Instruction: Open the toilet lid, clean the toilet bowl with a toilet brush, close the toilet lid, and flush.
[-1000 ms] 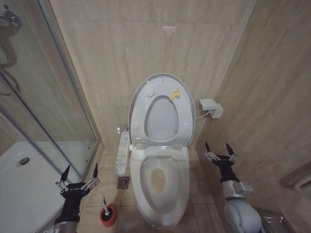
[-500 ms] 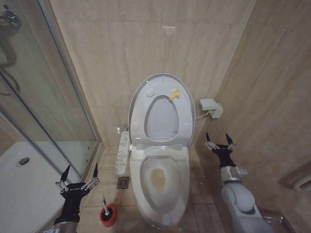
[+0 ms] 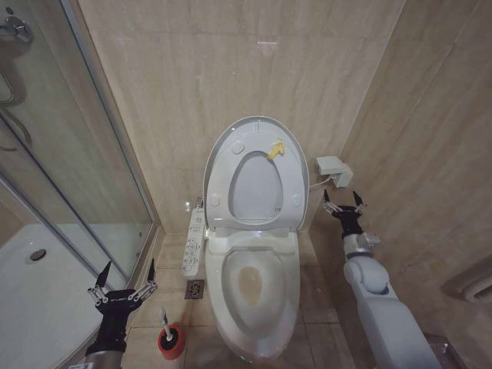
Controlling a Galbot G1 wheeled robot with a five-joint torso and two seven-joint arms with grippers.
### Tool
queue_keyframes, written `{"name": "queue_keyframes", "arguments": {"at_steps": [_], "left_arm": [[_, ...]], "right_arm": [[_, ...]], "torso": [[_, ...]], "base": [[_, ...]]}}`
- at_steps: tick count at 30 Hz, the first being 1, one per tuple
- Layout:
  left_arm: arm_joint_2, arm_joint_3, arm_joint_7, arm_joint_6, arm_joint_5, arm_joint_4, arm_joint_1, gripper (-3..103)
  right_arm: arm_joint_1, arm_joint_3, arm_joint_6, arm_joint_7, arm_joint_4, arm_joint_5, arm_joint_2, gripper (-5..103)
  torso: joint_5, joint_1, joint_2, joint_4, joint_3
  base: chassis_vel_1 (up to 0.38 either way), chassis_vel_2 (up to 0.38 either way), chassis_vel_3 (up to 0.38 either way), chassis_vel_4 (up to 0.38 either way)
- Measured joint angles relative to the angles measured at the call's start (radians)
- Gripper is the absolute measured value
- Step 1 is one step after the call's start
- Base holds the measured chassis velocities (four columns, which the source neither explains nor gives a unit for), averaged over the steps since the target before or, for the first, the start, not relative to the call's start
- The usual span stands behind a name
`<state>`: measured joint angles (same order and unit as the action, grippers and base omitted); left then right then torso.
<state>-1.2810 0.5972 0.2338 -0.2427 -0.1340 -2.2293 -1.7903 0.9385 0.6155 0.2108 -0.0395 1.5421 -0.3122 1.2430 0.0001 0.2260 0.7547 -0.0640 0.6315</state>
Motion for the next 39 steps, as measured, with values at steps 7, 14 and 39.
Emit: {"name": "queue_keyframes", "arguments": {"at_steps": [7,14,39], "left_arm": [[0.0,0.0,0.0,0.0,0.0,0.0,0.0,100],[0.0,0.0,0.0,0.0,0.0,0.0,0.0,100],[0.0,0.0,0.0,0.0,0.0,0.0,0.0,100]], "right_arm": [[-0.116,-0.041,0.011,0.003,-0.086,0.006,-0.014,100],[-0.235,-0.075,0.012,0.003,-0.171,0.009,-0.016,100],[-0.257,-0.188,-0.019,-0.034,-0.132,0.006,-0.019,100]], "torso": [[0.0,0.0,0.0,0.0002,0.0],[-0.0002,0.0,0.0,0.0,0.0],[-0.0001,0.0,0.0,-0.0003,0.0]], "base": [[0.0,0.0,0.0,0.0],[0.0,0.0,0.0,0.0],[0.0,0.0,0.0,0.0]]}}
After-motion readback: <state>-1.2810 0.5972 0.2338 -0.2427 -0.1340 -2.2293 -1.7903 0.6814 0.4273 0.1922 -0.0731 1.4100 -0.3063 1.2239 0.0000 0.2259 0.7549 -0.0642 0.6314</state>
